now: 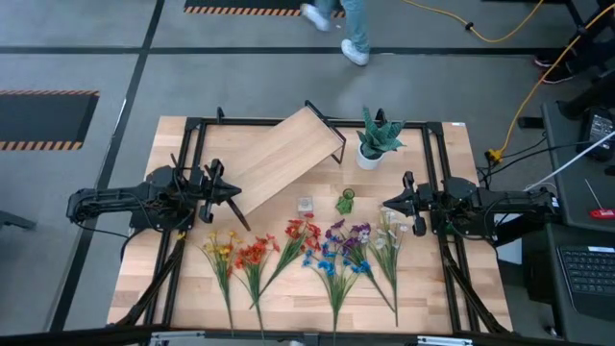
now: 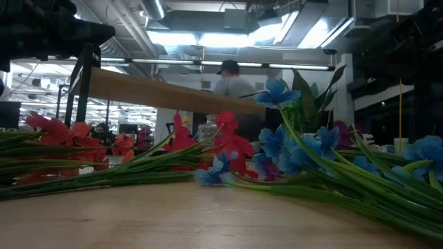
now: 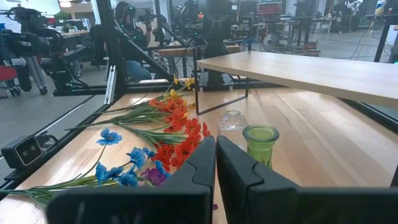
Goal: Pick and place flowers into a vace then onto a shelf
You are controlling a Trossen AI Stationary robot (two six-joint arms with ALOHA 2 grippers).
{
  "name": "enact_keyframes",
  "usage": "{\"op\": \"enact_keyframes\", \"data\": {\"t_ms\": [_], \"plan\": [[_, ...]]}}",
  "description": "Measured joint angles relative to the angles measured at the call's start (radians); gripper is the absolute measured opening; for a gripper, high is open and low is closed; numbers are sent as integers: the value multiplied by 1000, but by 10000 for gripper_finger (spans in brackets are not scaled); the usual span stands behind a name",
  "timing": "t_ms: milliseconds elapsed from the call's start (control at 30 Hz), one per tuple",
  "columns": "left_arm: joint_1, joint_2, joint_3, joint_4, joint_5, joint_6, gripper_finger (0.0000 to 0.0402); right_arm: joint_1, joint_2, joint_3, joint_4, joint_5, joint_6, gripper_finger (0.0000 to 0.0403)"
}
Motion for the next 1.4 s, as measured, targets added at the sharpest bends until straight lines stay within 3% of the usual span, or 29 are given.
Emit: {"op": "enact_keyframes", "data": {"t_ms": [1300, 1400], "plan": [[0, 0, 0, 10, 1, 0, 6, 0, 0, 0, 1, 0, 4, 19], [0, 0, 0, 55, 2, 61, 6, 0, 0, 0, 2, 0, 3, 19]]}}
